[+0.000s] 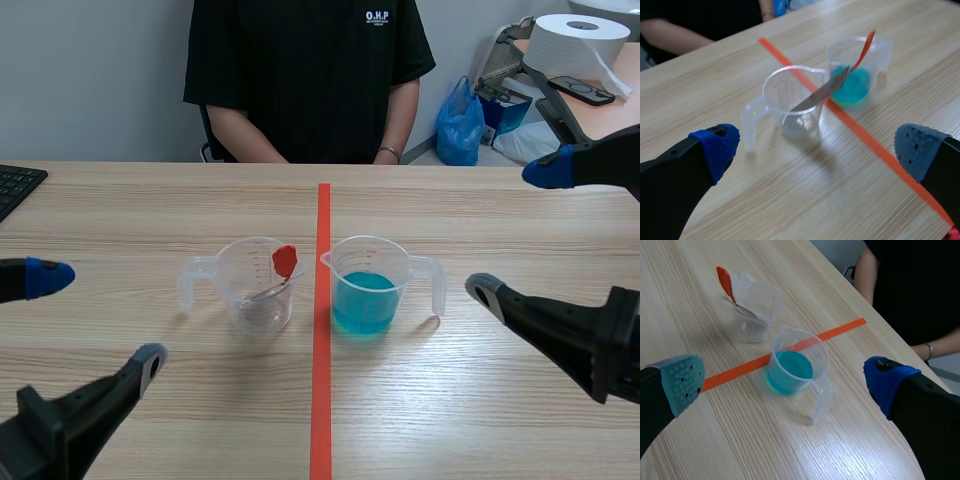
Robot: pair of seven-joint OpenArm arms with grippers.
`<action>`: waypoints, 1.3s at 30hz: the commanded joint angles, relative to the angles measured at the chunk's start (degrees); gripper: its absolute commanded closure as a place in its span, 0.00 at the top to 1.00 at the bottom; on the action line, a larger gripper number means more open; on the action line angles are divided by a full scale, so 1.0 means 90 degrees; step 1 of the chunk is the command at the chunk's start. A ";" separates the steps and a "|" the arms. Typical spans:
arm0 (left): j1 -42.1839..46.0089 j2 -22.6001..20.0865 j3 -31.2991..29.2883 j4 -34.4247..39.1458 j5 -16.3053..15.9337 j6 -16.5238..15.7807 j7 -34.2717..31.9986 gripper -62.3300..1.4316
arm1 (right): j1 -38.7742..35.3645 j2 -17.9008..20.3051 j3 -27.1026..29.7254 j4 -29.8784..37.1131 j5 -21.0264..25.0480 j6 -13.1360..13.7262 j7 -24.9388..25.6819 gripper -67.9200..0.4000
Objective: Do the redox reaction experiment.
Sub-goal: 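Lift the metal plate out of the left beaker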
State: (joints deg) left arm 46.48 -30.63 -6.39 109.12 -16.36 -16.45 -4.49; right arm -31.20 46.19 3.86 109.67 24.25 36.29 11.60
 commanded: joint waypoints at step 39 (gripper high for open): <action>0.1639 0.0027 -0.0520 -0.4116 0.2130 0.1205 -0.3237 0.07 | 0.4279 -0.1440 -0.4155 -0.2543 -0.1627 0.0449 0.0901 1.00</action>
State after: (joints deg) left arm 61.23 -30.63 -11.03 70.96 3.18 -5.78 -33.08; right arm 6.00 32.99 -34.04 86.37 9.10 40.75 18.22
